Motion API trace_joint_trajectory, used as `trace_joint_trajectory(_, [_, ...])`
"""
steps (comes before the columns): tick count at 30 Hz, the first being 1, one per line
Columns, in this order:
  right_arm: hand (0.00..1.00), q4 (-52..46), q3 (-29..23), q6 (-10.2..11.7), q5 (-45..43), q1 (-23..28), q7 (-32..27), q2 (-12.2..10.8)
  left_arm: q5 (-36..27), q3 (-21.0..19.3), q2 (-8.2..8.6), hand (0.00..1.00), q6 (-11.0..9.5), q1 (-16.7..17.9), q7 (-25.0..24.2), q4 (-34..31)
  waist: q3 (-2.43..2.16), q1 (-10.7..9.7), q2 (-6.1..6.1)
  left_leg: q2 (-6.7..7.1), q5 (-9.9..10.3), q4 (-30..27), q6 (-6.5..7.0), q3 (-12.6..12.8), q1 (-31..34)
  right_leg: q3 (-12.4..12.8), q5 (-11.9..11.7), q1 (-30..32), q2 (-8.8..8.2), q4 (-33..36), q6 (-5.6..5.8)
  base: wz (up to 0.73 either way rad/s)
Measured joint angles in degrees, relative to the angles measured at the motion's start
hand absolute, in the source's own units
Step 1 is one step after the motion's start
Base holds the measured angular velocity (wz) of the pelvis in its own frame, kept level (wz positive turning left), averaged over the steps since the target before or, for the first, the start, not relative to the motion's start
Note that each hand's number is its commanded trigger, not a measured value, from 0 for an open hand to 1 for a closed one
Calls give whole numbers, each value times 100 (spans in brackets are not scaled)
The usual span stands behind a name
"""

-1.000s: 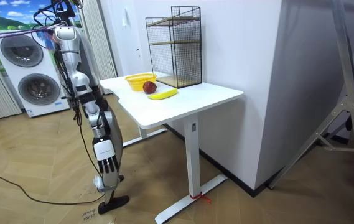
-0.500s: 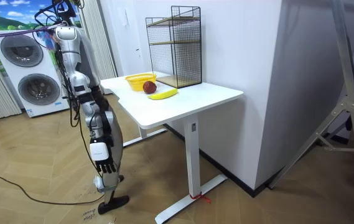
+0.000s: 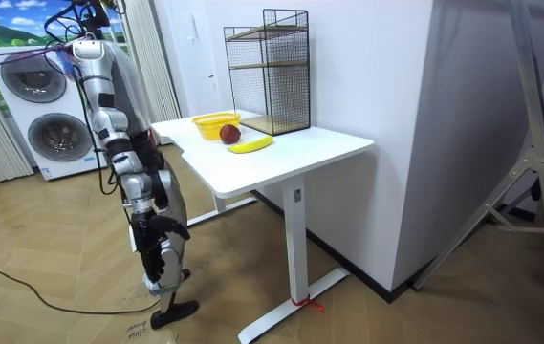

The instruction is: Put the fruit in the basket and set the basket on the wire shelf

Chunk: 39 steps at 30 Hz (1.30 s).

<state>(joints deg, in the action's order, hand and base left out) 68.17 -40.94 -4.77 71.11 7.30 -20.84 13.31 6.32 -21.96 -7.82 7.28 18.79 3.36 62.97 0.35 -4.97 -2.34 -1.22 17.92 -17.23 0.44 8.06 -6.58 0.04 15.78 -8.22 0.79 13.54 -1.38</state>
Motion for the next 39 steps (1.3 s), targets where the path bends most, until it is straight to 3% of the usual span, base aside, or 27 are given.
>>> trace_joint_trajectory(4, [0, -825, -336, 278, -68, -62, -731, 261, -16, -102, -69, 0, -67, 17, 127, -91, -16, -68, -51, 19, -6, 18, 10, -8, 7, -16, -8, 13, -12, 2, 14, 1])
trace_joint_trajectory(6, [0, -1559, -340, 307, -322, -71, -1183, 269, -11, -87, -75, 0, -88, 62, 144, -154, -21, -72, -66, 16, -6, 25, 10, 21, 15, 20, -8, 38, -8, 6, 15, -7])
trace_joint_trajectory(11, [0, -3644, -350, 561, -1677, -181, -2269, 308, 65, -26, -92, 0, -196, 76, 145, -348, -37, -76, -105, 17, -12, 50, 14, 0, 108, -4, -34, 125, -8, 12, 25, 1])
trace_joint_trajectory(13, [0, -4189, -264, 669, -2166, -242, -2524, 326, 60, -11, -101, 0, -237, 49, 147, -357, -32, 0, -100, 10, -23, 64, 11, 14, 109, 11, -57, 137, 1, 5, 20, -4])
trace_joint_trajectory(19, [0, -5989, 27, 666, -3921, -343, -2826, 363, 62, 127, -116, 0, -260, 60, 150, -324, -38, 83, -123, 13, -65, 123, 4, -12, 198, -10, -82, 245, 3, 3, 14, 1])
trace_joint_trajectory(27, [0, -6962, 865, 605, -4800, -353, -2012, 450, 61, 520, -131, 0, -262, 76, 77, -294, -26, 225, -141, 0, -138, 202, -5, -12, 206, -9, -164, 251, 18, -96, -4, 0])
trace_joint_trajectory(32, [0, -7123, 1431, 594, -5127, -363, -971, 533, 74, 545, -142, 0, -268, 78, -94, -201, -20, 298, -126, 0, -167, 199, -6, -41, 217, -54, -177, 245, 11, -95, -14, 2])
trace_joint_trajectory(36, [0, -7158, 1599, 592, -5142, -348, -220, 571, 154, 539, -146, 0, -289, 111, -187, -123, -20, 394, -117, 0, -175, 190, -5, -51, 224, -73, -183, 244, 6, -91, -19, 1])
trace_joint_trajectory(39, [0, -7168, 1799, 584, -5148, -347, 347, 728, 213, 540, -149, 0, -283, 161, -187, -154, -25, 365, -131, 4, -188, 179, 2, -72, 238, -123, -187, 243, -10, -88, -21, 5])
